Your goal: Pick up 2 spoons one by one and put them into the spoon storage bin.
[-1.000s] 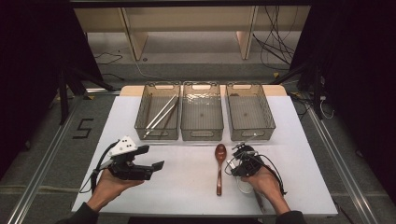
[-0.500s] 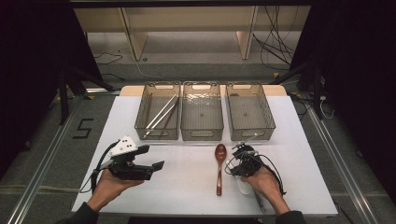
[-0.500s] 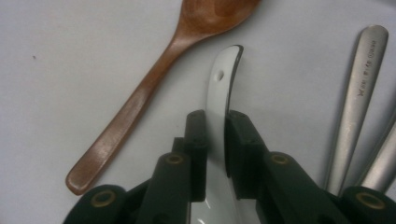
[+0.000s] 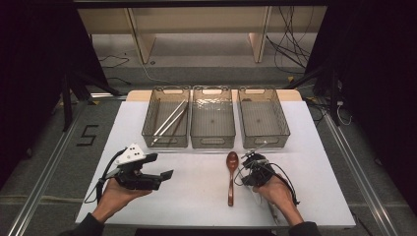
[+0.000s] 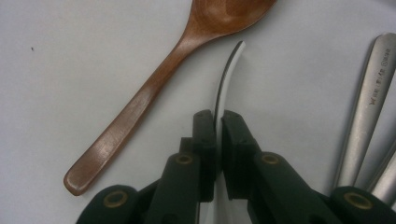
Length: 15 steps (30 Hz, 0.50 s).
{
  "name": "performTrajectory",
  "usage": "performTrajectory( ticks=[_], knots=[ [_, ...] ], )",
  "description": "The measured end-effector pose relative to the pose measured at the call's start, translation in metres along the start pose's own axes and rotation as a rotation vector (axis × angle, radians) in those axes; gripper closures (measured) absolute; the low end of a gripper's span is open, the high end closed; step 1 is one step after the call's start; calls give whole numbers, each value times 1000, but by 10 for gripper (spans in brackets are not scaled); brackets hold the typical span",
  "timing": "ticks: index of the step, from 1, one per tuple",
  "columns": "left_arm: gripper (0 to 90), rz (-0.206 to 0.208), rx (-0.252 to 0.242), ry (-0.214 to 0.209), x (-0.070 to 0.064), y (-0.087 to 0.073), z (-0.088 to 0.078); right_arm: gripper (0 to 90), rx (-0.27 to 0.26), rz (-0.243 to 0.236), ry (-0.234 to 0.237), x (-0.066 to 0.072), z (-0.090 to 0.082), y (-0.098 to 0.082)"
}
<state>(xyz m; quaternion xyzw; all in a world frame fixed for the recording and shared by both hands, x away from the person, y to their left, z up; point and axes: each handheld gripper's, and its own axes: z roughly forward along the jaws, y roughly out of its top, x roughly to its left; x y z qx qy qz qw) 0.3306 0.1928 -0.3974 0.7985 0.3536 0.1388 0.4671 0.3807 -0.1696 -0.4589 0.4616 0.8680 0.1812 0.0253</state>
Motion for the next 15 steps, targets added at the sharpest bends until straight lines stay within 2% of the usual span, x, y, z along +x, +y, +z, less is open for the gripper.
performTrajectory(
  ticks=[4, 7, 15],
  knots=[
    [184, 1, -2, 0, 1, 0, 0, 861, -1, -3, -6, 1, -1, 0],
    [184, 1, -5, 1, 2, 0, -1, 863, -26, -9, -7, -1, -7, 1],
    [184, -6, -23, 2, 2, -1, -1, 863, -149, -11, -1, -4, -36, 5]
  ],
)
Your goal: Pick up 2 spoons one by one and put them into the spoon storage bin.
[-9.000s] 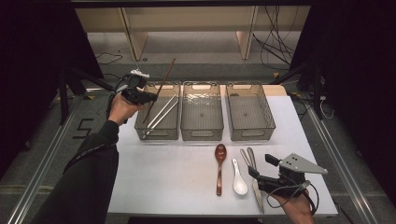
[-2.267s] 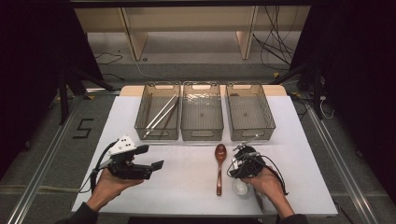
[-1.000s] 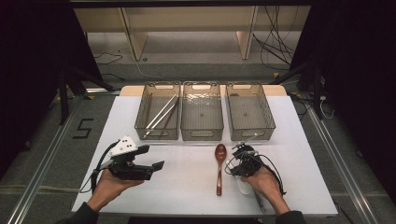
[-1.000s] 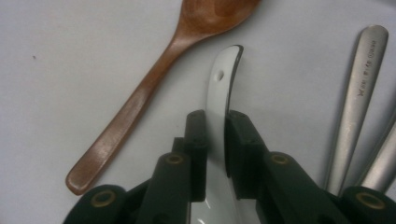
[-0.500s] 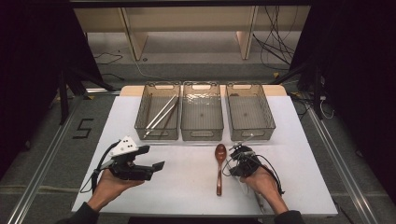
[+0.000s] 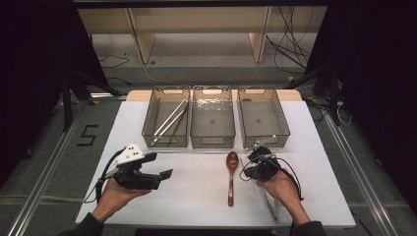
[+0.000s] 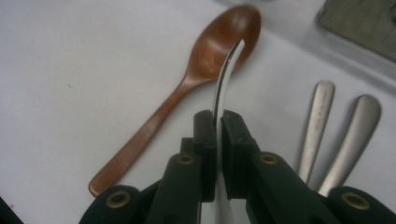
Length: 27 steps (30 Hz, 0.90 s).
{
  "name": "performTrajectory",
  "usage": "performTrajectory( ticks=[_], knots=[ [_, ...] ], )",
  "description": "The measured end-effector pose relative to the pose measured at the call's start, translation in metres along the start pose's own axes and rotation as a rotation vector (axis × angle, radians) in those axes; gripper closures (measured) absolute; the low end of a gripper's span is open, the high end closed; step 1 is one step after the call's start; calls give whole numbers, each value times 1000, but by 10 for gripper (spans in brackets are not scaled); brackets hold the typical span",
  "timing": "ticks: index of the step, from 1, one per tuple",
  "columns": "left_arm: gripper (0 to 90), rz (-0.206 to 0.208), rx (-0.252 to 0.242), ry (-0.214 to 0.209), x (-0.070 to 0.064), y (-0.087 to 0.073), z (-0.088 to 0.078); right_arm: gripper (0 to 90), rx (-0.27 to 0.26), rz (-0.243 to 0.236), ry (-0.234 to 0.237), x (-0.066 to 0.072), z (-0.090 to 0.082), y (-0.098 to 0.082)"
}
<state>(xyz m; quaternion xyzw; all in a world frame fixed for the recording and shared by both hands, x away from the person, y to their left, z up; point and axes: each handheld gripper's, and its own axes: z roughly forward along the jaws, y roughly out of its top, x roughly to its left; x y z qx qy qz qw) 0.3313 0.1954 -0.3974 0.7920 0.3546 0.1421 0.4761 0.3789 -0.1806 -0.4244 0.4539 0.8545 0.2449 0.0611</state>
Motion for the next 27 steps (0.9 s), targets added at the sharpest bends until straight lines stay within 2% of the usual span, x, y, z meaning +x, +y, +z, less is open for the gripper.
performTrajectory(
  ticks=[7, 14, 27],
  knots=[
    [183, -3, -5, 0, 1, -1, 0, 863, -68, 2, 9, -3, -12, 13],
    [177, -9, 1, 2, 4, -3, 1, 862, -126, 10, 7, -7, -17, 36],
    [177, -21, -21, 7, 6, -3, -1, 862, -214, 27, -4, -8, -28, 84]
  ],
)
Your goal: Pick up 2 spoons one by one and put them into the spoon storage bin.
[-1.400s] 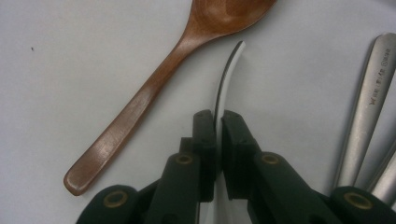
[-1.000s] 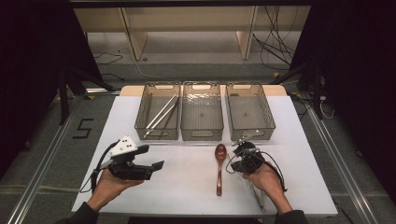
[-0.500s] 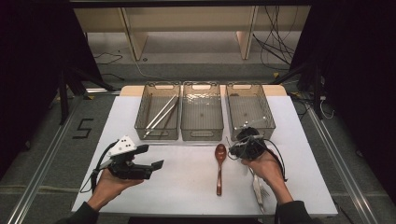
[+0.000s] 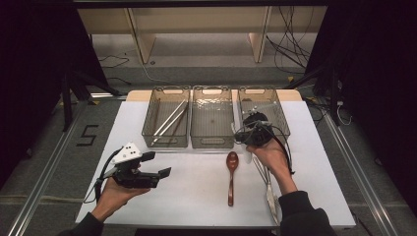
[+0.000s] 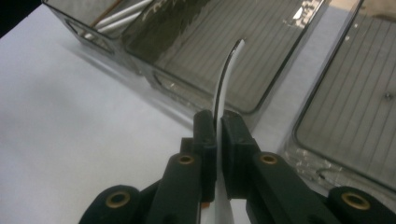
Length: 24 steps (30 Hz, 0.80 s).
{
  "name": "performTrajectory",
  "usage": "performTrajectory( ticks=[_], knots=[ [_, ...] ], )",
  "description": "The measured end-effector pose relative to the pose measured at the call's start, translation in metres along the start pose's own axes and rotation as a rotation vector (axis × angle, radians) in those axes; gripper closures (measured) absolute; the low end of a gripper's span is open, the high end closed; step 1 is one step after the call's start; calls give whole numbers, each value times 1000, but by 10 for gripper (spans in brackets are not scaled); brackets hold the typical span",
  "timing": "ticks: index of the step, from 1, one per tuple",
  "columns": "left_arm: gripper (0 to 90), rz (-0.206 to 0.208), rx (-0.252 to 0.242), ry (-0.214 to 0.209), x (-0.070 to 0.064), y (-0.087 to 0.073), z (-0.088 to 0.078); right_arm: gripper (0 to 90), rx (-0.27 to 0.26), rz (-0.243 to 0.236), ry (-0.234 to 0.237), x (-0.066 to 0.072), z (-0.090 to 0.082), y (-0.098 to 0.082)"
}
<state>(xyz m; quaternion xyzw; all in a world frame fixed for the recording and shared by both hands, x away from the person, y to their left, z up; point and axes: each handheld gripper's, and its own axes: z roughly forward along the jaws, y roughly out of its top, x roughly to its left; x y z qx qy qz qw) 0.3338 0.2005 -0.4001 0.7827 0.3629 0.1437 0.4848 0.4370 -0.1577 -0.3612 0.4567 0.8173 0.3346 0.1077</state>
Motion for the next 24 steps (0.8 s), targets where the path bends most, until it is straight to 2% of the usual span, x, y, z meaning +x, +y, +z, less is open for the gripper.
performTrajectory(
  ticks=[14, 17, 19, 24],
  knots=[
    [176, -7, -20, -5, 1, 0, -2, 862, -26, 2, -18, 0, 18, 42],
    [175, -8, -20, -7, 1, 0, -2, 862, -33, 10, -24, -2, 23, 49],
    [174, -8, -21, -9, 1, 0, -2, 862, -41, 31, -13, -4, 27, 53],
    [175, -11, -26, -8, 1, 0, -2, 861, -35, 51, -39, -7, 38, 61]
  ],
)
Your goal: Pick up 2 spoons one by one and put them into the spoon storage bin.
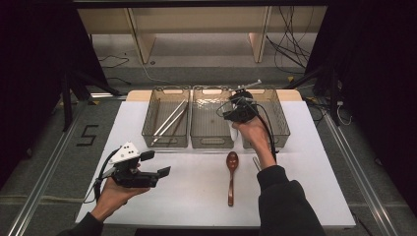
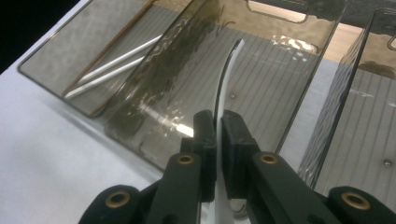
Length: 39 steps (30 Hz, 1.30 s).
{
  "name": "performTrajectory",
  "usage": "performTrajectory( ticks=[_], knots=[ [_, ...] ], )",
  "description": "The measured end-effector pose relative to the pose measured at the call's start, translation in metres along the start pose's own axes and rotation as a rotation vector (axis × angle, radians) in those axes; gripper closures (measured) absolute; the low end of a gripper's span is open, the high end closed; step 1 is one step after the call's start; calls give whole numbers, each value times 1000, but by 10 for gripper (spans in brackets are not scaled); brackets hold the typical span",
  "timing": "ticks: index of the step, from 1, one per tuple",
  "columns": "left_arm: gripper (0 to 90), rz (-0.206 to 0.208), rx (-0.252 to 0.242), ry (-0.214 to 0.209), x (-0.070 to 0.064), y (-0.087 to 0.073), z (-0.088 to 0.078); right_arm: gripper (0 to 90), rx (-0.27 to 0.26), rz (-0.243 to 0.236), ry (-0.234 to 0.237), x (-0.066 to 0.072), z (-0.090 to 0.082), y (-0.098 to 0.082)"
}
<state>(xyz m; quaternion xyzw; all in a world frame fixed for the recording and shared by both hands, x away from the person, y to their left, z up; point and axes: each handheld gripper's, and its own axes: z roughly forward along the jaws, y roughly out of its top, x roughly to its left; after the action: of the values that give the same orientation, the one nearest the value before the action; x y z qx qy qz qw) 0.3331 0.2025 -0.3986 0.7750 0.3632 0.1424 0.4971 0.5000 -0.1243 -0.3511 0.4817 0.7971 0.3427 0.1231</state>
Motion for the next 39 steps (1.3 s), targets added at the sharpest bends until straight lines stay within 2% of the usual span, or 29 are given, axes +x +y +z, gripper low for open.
performTrajectory(
  ticks=[15, 26, 39],
  knots=[
    [174, 7, -4, -4, -1, 0, -1, 861, 14, 11, -57, -5, 26, 16],
    [174, 6, -8, -12, -2, 1, -1, 860, 17, 34, -67, -10, 40, 18],
    [174, 3, -6, -18, -2, 0, 0, 854, 42, 25, -74, -6, 56, 17]
  ],
)
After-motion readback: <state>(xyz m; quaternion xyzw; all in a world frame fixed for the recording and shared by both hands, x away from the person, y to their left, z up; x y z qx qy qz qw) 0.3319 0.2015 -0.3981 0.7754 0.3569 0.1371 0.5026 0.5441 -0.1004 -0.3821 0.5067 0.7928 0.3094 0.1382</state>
